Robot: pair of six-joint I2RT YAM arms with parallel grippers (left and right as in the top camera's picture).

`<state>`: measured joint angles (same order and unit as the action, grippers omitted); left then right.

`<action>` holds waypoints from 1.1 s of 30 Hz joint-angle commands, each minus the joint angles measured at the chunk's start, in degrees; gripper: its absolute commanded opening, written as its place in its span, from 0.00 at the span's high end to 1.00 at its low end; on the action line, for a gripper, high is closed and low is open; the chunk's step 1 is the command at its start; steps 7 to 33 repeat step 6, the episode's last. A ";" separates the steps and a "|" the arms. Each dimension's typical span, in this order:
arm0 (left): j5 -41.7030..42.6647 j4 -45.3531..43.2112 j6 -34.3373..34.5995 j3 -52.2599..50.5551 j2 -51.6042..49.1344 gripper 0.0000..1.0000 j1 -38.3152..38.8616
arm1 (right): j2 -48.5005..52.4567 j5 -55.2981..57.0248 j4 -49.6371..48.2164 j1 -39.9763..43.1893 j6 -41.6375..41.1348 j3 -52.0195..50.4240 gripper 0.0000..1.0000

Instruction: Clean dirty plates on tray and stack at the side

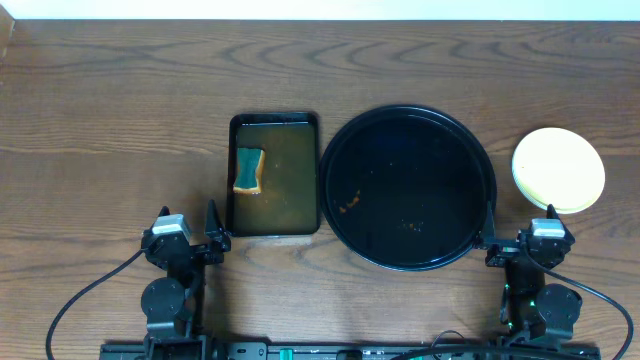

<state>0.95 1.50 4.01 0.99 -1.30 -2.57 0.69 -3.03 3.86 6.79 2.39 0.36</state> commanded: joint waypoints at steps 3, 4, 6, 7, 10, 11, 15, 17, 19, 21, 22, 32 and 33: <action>-1.25 2.69 -0.96 -0.74 -0.11 0.18 -0.26 | -0.33 -0.26 0.22 -0.66 0.90 -0.04 0.01; -1.25 2.71 -0.96 -0.74 -0.11 0.18 -0.26 | -0.33 -0.26 0.22 -0.66 0.90 -0.04 0.01; -1.27 2.71 -0.98 -0.74 -0.11 0.18 -0.26 | -0.31 -0.26 0.22 -0.66 0.87 -0.04 0.01; -1.27 2.71 -0.98 -0.74 -0.11 0.18 -0.26 | -0.31 -0.26 0.22 -0.66 0.87 -0.04 0.01; -1.27 2.71 -0.98 -0.74 -0.11 0.18 -0.26 | -0.31 -0.26 0.22 -0.66 0.87 -0.04 0.01; -1.27 2.71 -0.98 -0.74 -0.11 0.18 -0.26 | -0.31 -0.26 0.22 -0.66 0.87 -0.04 0.01; -1.27 2.71 -0.98 -0.74 -0.11 0.18 -0.26 | -0.31 -0.26 0.22 -0.66 0.87 -0.04 0.01; -1.27 2.71 -0.98 -0.74 -0.11 0.18 -0.26 | -0.31 -0.26 0.22 -0.66 0.87 -0.04 0.01; -1.27 2.71 -0.98 -0.74 -0.11 0.18 -0.26 | -0.31 -0.26 0.22 -0.66 0.87 -0.04 0.01; -1.27 2.71 -0.98 -0.74 -0.11 0.18 -0.26 | -0.31 -0.26 0.22 -0.66 0.87 -0.04 0.01; -1.27 2.71 -0.98 -0.74 -0.11 0.18 -0.26 | -0.31 -0.26 0.22 -0.66 0.87 -0.04 0.01; -1.27 2.71 -0.98 -0.74 -0.11 0.18 -0.26 | -0.31 -0.26 0.22 -0.66 0.87 -0.04 0.01; -1.27 2.71 -0.98 -0.74 -0.11 0.18 -0.26 | -0.31 -0.26 0.22 -0.66 0.87 -0.04 0.01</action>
